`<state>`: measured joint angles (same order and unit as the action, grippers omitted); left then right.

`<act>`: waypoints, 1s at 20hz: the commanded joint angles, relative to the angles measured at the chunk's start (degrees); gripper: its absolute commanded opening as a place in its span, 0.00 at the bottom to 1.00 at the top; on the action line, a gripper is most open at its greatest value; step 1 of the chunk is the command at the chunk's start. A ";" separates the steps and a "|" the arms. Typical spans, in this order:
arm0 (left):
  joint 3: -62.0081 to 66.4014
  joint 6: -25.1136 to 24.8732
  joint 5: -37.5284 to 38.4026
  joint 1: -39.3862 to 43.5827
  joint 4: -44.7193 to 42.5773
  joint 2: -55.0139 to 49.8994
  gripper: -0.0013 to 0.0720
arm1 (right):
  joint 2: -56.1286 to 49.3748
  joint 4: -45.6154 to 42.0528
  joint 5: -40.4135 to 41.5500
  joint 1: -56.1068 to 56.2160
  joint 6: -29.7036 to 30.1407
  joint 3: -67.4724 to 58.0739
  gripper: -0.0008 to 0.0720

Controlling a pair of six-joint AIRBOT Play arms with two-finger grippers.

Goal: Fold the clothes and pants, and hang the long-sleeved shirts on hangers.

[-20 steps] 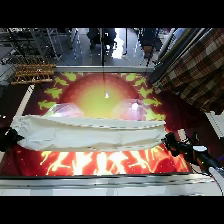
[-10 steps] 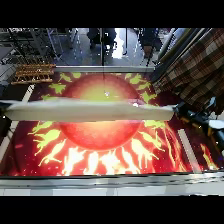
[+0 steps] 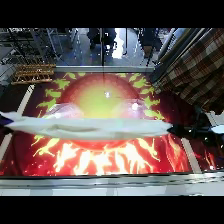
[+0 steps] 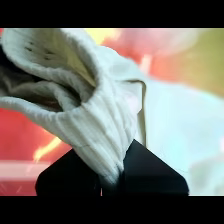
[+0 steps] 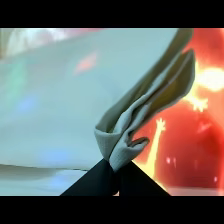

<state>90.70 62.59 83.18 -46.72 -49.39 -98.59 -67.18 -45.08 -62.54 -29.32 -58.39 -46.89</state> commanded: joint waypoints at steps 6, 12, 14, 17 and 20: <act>-8.90 -0.09 3.34 -0.17 -26.34 -0.20 0.63 | 0.04 -13.70 -11.89 -0.33 -4.22 8.31 0.51; 2.29 12.87 3.41 -0.15 -27.30 -0.17 0.87 | 0.00 -16.96 -11.43 -7.48 -10.23 1.62 0.74; 7.54 13.51 2.99 -0.09 -23.89 -0.15 0.87 | -0.46 -16.37 -9.29 -12.17 -11.06 1.70 0.74; 10.71 12.74 1.68 -0.04 -11.67 -0.13 0.87 | -2.91 -15.45 -9.27 -13.53 -10.62 1.73 0.74; 10.69 9.14 2.12 1.95 -6.32 -0.15 0.82 | -6.56 -6.45 -11.82 -12.20 -3.98 1.73 0.72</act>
<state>100.01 73.78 85.67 -46.09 -62.65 -98.76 -71.07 -58.02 -72.53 -41.45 -66.83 -44.99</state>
